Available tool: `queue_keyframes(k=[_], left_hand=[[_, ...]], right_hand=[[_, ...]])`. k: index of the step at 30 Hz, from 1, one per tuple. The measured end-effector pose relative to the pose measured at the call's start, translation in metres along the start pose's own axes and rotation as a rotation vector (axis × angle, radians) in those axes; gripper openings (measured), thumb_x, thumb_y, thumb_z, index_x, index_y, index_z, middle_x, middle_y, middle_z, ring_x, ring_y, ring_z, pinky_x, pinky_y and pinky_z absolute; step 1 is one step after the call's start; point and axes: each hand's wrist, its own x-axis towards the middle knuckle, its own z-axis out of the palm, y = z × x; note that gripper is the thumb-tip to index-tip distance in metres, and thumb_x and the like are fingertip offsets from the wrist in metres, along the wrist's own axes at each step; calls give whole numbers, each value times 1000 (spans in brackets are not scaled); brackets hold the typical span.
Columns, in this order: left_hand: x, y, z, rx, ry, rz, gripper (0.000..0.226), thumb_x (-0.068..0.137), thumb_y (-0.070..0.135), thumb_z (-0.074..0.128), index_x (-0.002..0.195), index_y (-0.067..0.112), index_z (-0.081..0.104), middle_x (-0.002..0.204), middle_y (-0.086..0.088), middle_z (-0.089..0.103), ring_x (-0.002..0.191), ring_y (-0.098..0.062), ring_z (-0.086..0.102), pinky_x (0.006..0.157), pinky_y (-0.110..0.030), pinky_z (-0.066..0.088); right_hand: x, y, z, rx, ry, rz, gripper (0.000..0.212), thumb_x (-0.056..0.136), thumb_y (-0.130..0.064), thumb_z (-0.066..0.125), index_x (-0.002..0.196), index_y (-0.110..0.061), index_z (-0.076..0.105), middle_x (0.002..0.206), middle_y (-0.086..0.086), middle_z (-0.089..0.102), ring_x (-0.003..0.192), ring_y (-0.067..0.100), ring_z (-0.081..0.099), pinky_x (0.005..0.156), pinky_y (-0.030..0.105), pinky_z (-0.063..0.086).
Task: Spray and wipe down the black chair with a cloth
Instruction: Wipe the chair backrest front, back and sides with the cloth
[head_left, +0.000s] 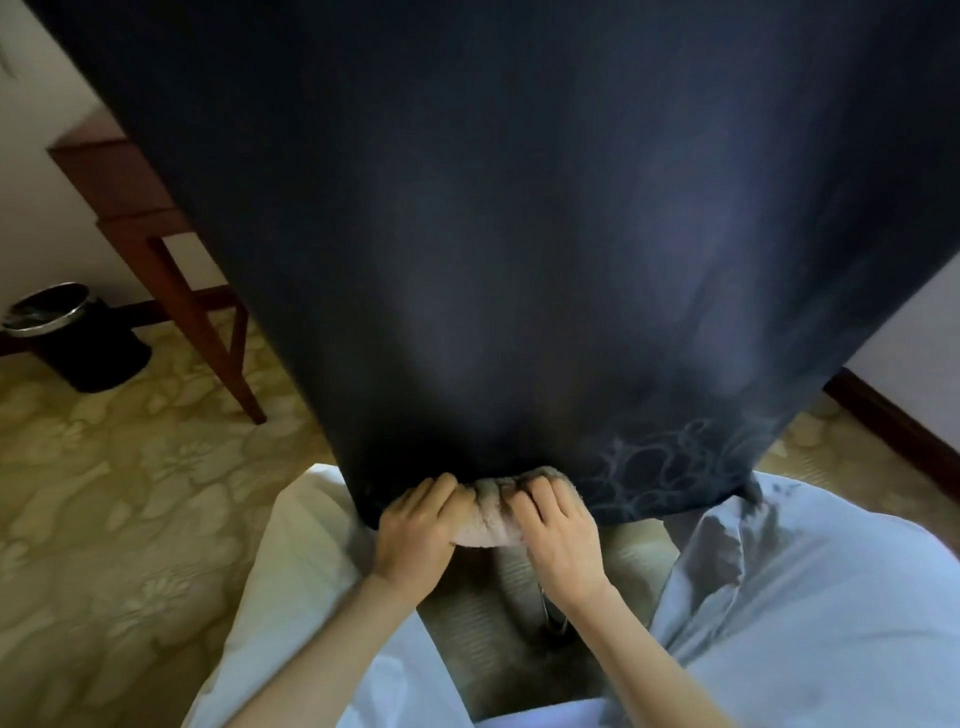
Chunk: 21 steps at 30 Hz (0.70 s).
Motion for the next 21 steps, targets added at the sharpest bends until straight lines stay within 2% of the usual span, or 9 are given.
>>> queue_keyframes(k=[2,4,6,8,10,14,18,21], left_hand=[[21,3,-20,-14,106,29,12,83,7,61,83,11,72,79,-4,64,71,-20,62,59,-27,53],[49,11,-44,-19,227,68,9,83,3,67,85,9,73,78,-5,64,71,-20,61,59,-28,52],[80,21,-70,-18,345,109,13,90,2,63,85,7,74,76,-6,64,69,-19,59,59,-26,48],[111,33,-101,1,454,145,18,94,4,58,84,7,73,74,-6,63,69,-18,56,60,-26,44],[139,40,-130,21,538,168,11,90,1,63,85,8,71,75,-7,63,68,-21,56,57,-29,43],[173,38,-167,44,603,136,10,84,0,69,89,7,73,80,-7,65,71,-22,59,59,-28,45],[159,32,-151,15,636,135,12,89,-3,64,88,4,74,75,-8,64,67,-22,60,58,-28,48],[134,22,-125,-33,592,83,9,86,-4,67,87,3,72,74,-8,62,65,-21,59,56,-28,47]], right_hand=[[20,-3,-19,35,102,48,21,92,-3,42,104,-12,57,93,8,64,91,22,53,75,35,53],[49,-1,-51,56,227,59,37,98,-4,31,98,-6,68,90,11,64,88,24,53,72,33,52],[78,2,-90,41,349,49,37,96,-2,36,94,-2,73,93,10,61,89,24,51,76,31,47],[106,4,-130,23,420,34,31,85,7,45,99,-1,72,100,8,53,91,26,47,79,32,42],[136,4,-168,4,467,16,36,73,10,55,103,-2,71,103,9,54,93,29,44,79,32,39],[178,-2,-203,-10,503,22,37,70,14,57,100,-3,71,96,15,62,93,26,44,75,24,33],[168,-13,-182,33,560,70,32,72,13,58,97,-3,72,84,16,58,87,24,42,77,17,29],[151,-11,-149,52,523,21,28,76,9,62,97,-4,72,89,9,53,87,24,43,75,23,36]])
